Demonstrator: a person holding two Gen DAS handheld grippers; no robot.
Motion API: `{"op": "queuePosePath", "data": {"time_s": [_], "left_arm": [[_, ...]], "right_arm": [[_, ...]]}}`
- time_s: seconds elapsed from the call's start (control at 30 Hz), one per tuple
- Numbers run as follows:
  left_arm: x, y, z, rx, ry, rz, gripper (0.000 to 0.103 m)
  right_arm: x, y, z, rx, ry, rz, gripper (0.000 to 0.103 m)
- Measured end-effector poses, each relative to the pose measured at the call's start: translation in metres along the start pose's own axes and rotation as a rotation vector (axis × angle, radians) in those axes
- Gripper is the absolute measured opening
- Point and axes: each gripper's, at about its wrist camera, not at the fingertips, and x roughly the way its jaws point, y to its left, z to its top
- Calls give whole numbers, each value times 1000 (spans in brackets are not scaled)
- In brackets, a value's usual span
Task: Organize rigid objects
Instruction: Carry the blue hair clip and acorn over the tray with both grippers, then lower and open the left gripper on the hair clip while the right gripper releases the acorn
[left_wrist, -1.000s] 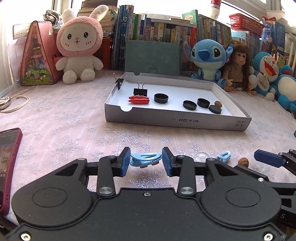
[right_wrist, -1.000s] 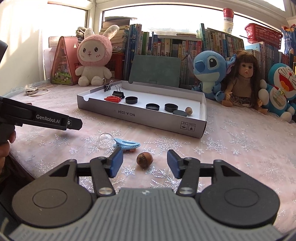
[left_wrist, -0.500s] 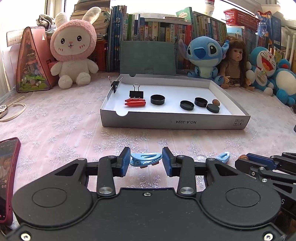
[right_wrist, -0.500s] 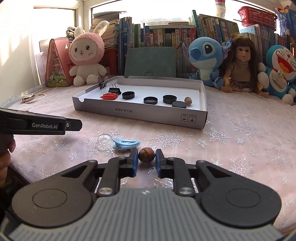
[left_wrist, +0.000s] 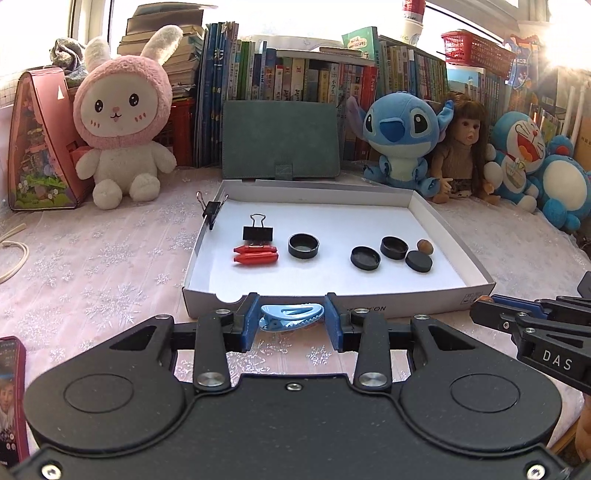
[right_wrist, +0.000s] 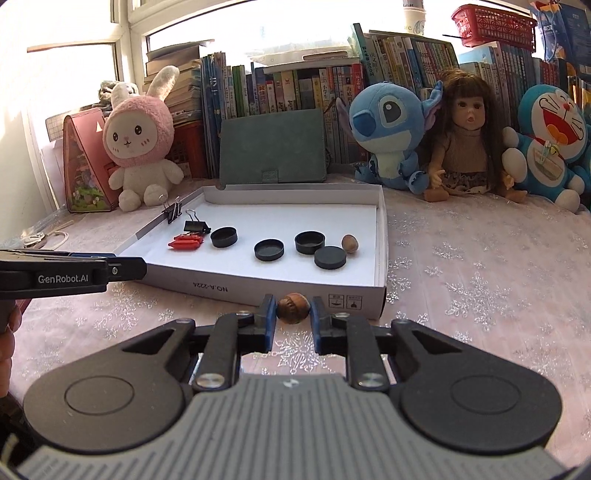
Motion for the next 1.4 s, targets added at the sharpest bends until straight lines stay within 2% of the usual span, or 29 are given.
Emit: {"op": "queuePosePath", "data": {"time_s": [0.27, 0.4, 0.57, 0.7, 1.03, 1.4], "left_arm": [[31, 21, 51, -65, 41, -47, 35], [53, 30, 75, -104, 69, -51, 35], [86, 31, 97, -104, 118, -40, 35], [106, 26, 103, -95, 119, -16, 35], [150, 7, 106, -46, 194, -19, 35], [171, 3, 99, -34, 209, 2, 35]], "right_arm": [[25, -23, 43, 98, 46, 4, 24], [42, -34, 63, 153, 77, 15, 24], [66, -43, 82, 201, 104, 9, 24], [85, -46, 89, 222, 131, 13, 24], [123, -39, 94, 197, 183, -21, 24], [145, -40, 91, 173, 200, -61, 24]]}}
